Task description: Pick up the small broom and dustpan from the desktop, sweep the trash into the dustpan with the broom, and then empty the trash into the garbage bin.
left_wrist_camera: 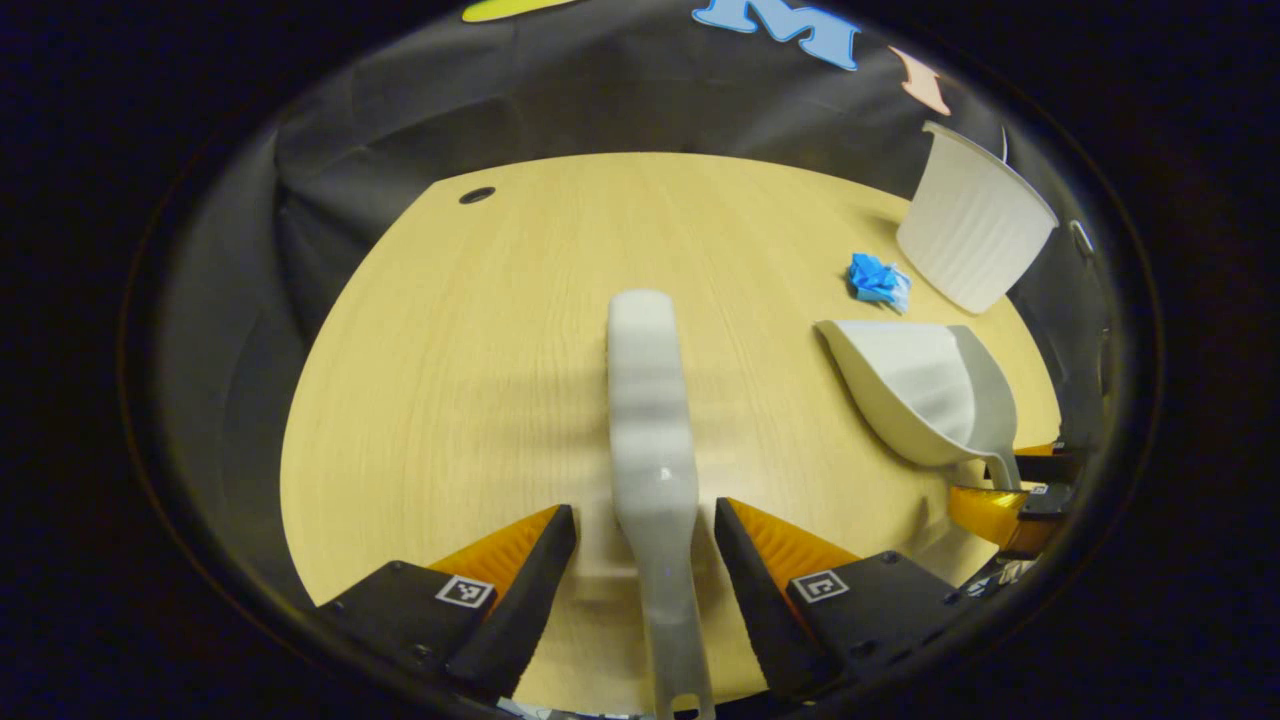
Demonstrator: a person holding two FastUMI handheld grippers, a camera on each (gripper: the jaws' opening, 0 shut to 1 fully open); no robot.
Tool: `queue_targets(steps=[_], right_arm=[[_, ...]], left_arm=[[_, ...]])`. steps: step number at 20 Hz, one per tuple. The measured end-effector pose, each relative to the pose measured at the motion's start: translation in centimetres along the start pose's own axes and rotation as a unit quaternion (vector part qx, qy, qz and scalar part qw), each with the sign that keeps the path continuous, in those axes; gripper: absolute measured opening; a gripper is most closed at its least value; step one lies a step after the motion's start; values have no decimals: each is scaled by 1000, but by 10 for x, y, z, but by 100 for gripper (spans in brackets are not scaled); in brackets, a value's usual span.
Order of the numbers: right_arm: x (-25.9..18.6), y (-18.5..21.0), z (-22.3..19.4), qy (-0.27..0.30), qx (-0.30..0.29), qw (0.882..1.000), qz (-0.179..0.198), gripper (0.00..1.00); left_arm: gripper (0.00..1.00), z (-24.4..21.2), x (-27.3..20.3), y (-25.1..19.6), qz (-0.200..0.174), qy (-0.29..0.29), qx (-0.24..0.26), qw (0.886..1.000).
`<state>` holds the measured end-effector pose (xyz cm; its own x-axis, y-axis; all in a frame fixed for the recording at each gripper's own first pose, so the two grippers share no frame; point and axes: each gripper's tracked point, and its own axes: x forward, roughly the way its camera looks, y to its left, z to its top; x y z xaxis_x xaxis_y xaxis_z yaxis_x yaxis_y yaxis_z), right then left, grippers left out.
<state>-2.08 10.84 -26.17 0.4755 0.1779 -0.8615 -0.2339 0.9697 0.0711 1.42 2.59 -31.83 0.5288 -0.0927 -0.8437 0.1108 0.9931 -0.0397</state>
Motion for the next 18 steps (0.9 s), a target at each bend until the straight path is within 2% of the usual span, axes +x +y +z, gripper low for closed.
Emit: queue_targets(steps=[3, 5, 6, 9, 10, 11, 12, 14, 15, 18], right_arm=[[4, 1, -1, 4, -3, 1000, 5, 81], [6, -1, 1, -1, 0, 1000, 3, 81], [7, 0, 3, -5, 1, 1000, 3, 67], [8, -4, 8, -16, 8, 1000, -2, 63], [9, -4, 8, -16, 8, 1000, -1, 52], [10, -6, 7, -17, 6, 1000, -4, 52], [15, -7, 6, -18, 6, 1000, -5, 53], [12, -9, 9, -24, 8, 1000, -7, 36], [11, -9, 10, -27, 9, 1000, -6, 36], [11, -11, 10, -26, 5, 1000, -3, 35]], left_arm=[[88, 3, 4, 0, 1, 0, 4, 1000], [82, 3, 7, 0, 3, -1, 7, 1000], [79, 5, 8, -1, 5, -1, 8, 1000], [71, 7, 12, 1, 12, -4, 14, 1000], [70, 7, 11, 1, 12, -3, 15, 1000], [70, 8, 11, 1, 13, -4, 14, 1000], [64, 9, 13, 1, 15, -5, 14, 1000], [55, 9, 14, 0, 17, -4, 15, 1000], [52, 9, 14, -1, 17, -4, 16, 1000], [52, 11, 14, -1, 21, -4, 18, 1000]])
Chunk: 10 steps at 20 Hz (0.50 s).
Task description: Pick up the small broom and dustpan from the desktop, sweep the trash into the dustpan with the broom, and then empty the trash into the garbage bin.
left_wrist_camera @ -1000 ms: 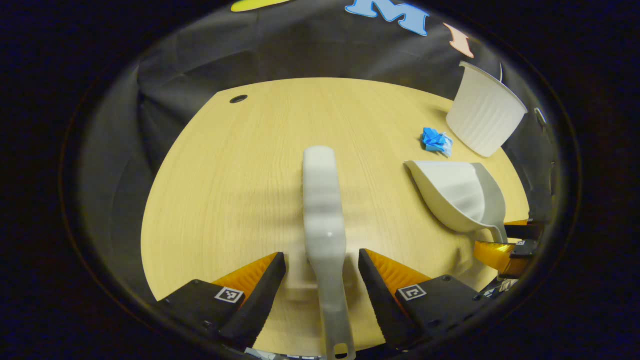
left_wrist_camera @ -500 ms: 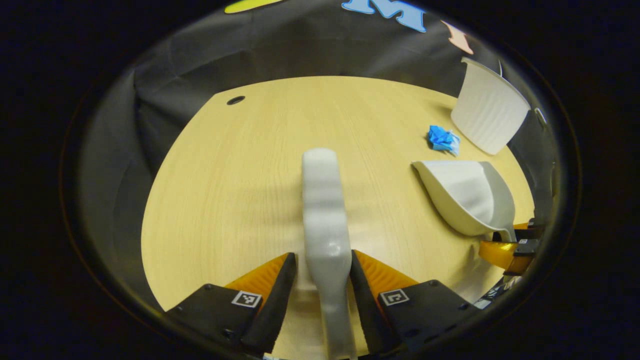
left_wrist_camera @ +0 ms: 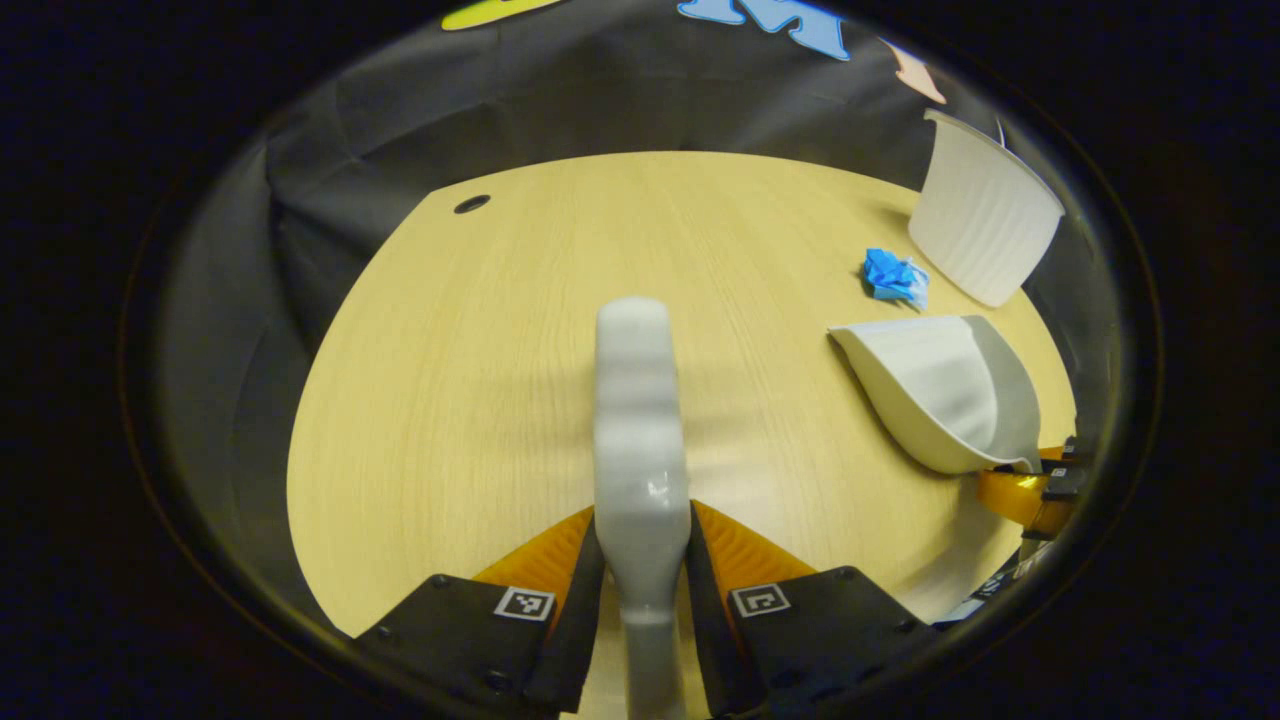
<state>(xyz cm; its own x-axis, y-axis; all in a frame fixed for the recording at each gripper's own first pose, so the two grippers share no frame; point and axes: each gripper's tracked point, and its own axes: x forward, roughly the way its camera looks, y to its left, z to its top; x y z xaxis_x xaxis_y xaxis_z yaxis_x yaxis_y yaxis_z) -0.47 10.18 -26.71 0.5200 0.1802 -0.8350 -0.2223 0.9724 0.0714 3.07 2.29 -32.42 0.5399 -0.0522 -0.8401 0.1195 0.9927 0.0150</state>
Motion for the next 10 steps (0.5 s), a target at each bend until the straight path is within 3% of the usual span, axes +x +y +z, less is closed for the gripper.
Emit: queue_targets(steps=[2, 5, 10], right_arm=[[-3, -1, 3, -2, -1, 1000, 1, 35], [-3, -4, -1, -4, -10, 1000, 5, 32], [-4, -16, 0, -9, -15, 1000, 22, 32]], left_arm=[[46, 0, 1, -1, 1, 1, 2, 1000], [48, 3, -1, 2, 2, 1, 14, 1000], [42, 16, 3, -5, -6, 4, 21, 1000]])
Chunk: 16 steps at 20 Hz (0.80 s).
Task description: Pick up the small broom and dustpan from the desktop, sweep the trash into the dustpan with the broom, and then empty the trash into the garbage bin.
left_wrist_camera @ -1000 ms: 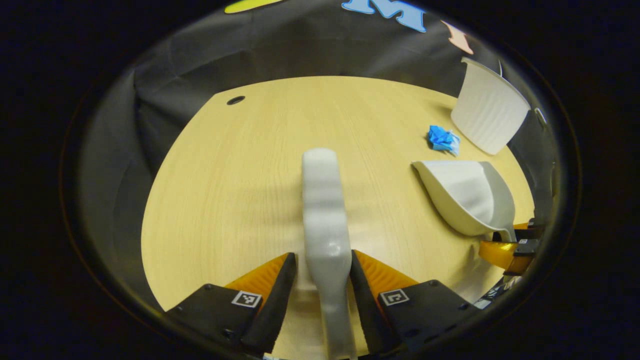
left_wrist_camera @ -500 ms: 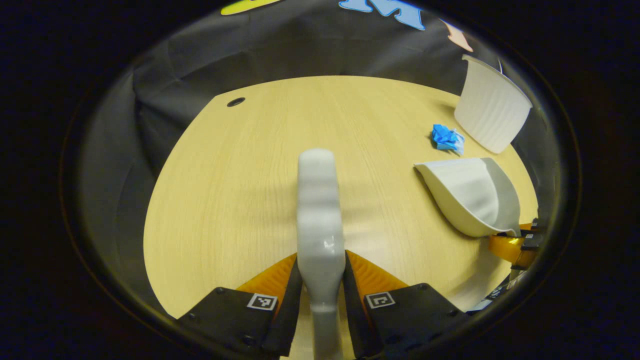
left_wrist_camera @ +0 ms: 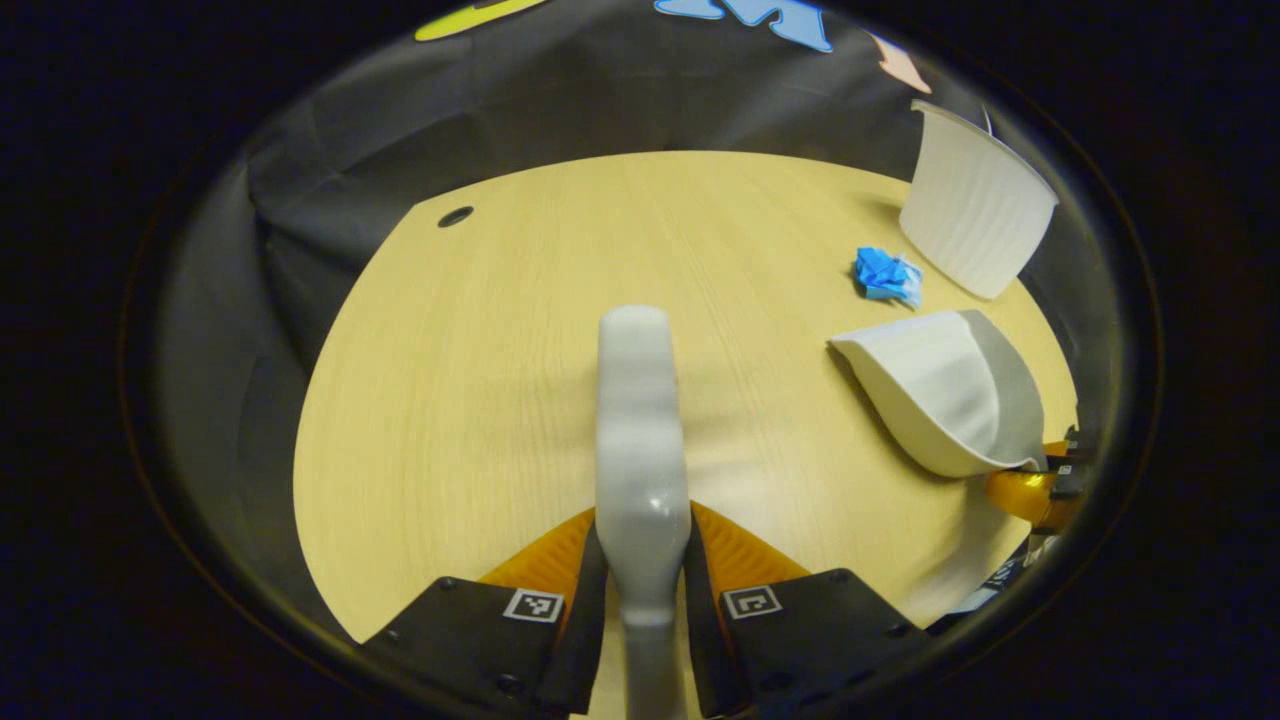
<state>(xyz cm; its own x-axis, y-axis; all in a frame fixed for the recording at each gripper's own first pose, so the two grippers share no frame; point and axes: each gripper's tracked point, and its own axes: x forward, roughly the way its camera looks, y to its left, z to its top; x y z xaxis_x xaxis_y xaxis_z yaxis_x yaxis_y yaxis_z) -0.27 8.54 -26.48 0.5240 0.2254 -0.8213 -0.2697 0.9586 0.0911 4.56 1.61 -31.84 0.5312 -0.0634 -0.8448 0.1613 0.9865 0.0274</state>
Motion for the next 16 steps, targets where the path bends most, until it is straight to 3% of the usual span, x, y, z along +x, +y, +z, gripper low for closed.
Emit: queue_targets(steps=[4, 11, 16], right_arm=[[-1, -17, -1, 2, -21, 1000, -2, 32], [-3, -36, 8, 11, -43, 999, 26, 32], [1, -58, 12, 20, -94, 995, 36, 32]], left_arm=[[43, 18, 6, -11, -11, 4, 4, 1000], [41, 61, 21, -42, -29, 4, 47, 998], [45, 90, 48, -67, -50, 6, 77, 996]])
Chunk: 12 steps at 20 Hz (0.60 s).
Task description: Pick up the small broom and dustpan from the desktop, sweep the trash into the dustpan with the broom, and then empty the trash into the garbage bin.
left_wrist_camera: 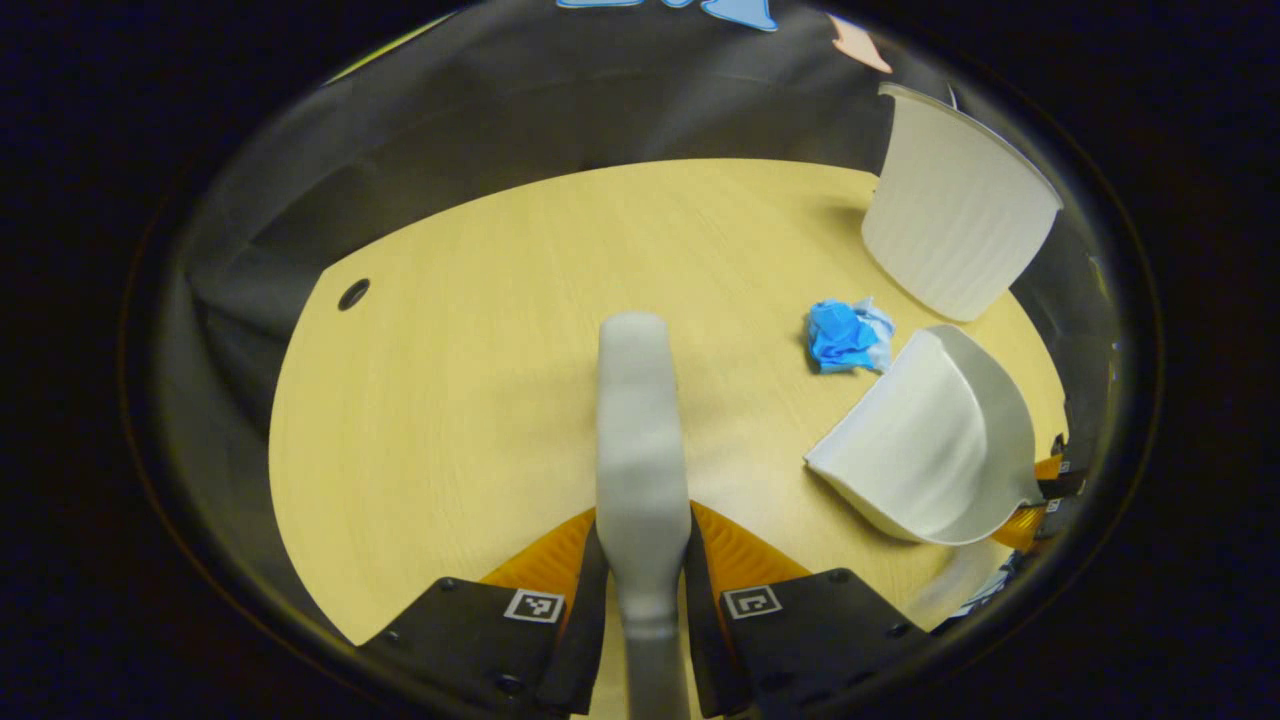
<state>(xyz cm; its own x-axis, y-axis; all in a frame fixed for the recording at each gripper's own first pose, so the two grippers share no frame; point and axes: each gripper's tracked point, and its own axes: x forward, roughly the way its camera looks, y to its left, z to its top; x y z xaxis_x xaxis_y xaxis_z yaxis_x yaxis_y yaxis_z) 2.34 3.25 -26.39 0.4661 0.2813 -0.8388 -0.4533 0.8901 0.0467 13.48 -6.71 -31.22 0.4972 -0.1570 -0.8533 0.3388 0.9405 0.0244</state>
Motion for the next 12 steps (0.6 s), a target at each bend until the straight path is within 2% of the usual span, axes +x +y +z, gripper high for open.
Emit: queue_targets(steps=[6, 7, 8, 12], right_arm=[[2, -19, 6, 7, -38, 999, 16, 32], [3, -21, 7, 8, -42, 999, 18, 32], [4, -23, 8, 9, -44, 999, 20, 32], [2, -22, 7, 14, -42, 999, 26, 32]], left_arm=[[46, 42, 23, -19, -23, -1, 63, 998], [41, 49, 26, -25, -29, 0, 76, 997], [44, 55, 28, -33, -37, 0, 87, 995], [41, 65, 45, -71, -67, 1, 131, 989]])
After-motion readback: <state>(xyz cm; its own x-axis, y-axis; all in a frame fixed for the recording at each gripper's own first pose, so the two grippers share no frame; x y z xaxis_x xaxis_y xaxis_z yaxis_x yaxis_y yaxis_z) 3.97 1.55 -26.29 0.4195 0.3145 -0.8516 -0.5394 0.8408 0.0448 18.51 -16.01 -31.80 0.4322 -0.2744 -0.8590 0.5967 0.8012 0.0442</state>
